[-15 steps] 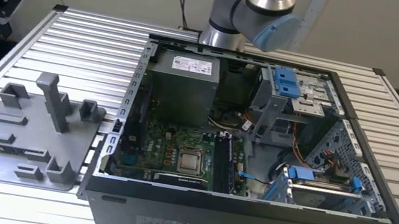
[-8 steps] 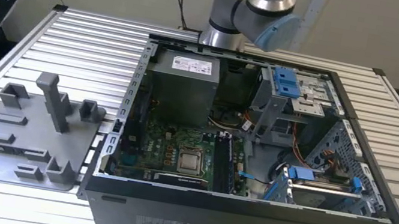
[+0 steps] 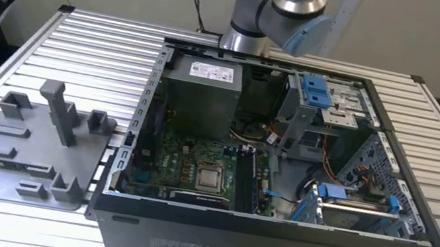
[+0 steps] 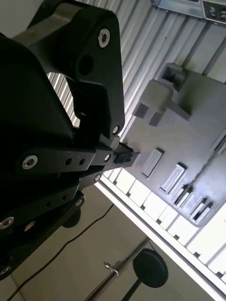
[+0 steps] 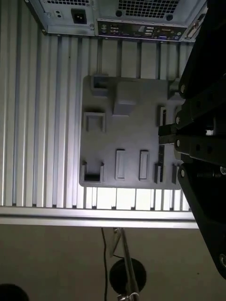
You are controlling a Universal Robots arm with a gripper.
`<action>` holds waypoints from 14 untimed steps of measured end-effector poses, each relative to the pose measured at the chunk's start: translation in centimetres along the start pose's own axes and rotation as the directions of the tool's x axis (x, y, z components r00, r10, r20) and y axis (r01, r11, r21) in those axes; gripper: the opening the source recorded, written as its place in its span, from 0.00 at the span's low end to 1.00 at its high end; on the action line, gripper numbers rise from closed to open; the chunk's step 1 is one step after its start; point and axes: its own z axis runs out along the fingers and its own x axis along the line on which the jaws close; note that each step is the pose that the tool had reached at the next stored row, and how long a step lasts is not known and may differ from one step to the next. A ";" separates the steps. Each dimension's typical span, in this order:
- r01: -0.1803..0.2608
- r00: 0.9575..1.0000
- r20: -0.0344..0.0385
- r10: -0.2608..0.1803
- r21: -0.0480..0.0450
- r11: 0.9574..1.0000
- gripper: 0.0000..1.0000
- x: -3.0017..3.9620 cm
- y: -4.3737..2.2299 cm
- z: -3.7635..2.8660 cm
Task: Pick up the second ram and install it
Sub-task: 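Reach for the second ram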
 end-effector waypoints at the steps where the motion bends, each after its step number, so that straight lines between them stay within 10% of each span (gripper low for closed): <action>1: 0.000 1.000 0.000 0.000 0.000 1.000 0.11 0.01 -0.28 0.00; 14: 0.000 1.000 0.000 0.000 0.000 1.000 0.11 0.06 -2.94 -0.07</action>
